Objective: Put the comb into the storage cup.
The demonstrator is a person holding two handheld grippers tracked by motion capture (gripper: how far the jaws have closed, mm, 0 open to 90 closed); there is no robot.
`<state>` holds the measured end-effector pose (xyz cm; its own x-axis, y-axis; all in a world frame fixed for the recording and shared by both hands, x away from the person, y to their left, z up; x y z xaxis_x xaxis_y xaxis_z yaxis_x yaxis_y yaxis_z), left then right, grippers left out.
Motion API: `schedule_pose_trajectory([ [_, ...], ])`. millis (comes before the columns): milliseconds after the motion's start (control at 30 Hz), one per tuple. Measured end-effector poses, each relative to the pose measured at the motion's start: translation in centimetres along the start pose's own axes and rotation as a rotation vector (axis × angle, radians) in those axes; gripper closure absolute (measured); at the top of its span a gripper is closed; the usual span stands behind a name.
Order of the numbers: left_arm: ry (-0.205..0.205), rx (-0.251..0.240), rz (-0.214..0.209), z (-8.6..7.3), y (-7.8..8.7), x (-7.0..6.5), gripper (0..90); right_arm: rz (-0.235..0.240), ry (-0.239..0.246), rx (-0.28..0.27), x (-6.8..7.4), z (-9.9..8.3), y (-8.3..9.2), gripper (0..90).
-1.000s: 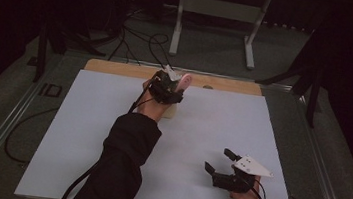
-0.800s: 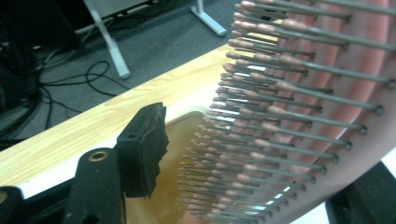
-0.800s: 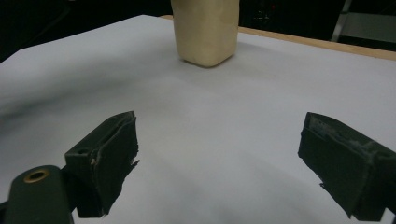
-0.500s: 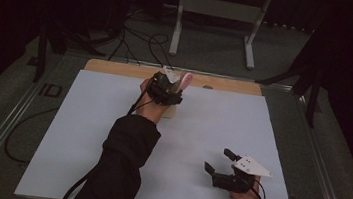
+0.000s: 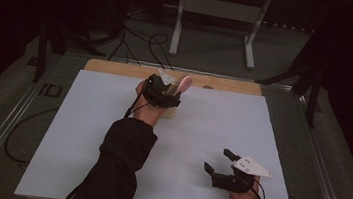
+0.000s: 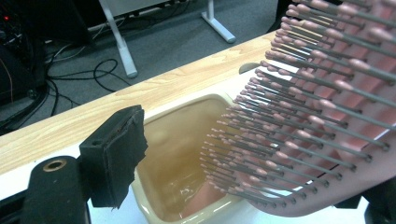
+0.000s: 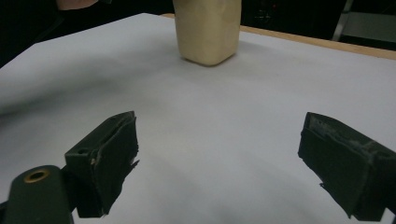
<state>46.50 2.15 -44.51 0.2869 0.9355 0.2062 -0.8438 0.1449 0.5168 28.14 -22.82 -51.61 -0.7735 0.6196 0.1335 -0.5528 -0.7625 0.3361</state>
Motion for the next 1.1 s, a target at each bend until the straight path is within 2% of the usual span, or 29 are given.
schedule_pose_trajectory([
  [500,0.075,-0.01,-0.039,-2.0,1.0,1.1,16.8,-0.002,-0.001,0.007,0.0,-0.1,-0.1,11.6],
  [933,0.079,-0.009,-0.054,-3.0,1.7,1.9,14.7,0.003,-0.001,0.01,0.1,-0.2,-0.2,11.6],
  [1033,0.096,-0.006,-0.072,-3.3,1.9,2.0,12.2,0.004,-0.001,0.01,0.1,-0.2,-0.2,11.6],
  [1100,0.087,-0.007,-0.069,-3.4,2.1,2.1,10.5,0.004,-0.002,0.01,0.1,-0.2,-0.2,11.6],
])
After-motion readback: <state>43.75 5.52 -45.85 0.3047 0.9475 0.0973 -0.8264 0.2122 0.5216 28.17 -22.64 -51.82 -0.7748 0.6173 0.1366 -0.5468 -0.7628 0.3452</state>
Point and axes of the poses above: each handheld gripper's, and its own axes: y roughly backward along the jaws, z roughly out of its top, x roughly to its left, the point moved 4 cm from there along -y, roughly forward along the jaws, and after that the axes turned 12 degrees about z, right-handed, at the moved point
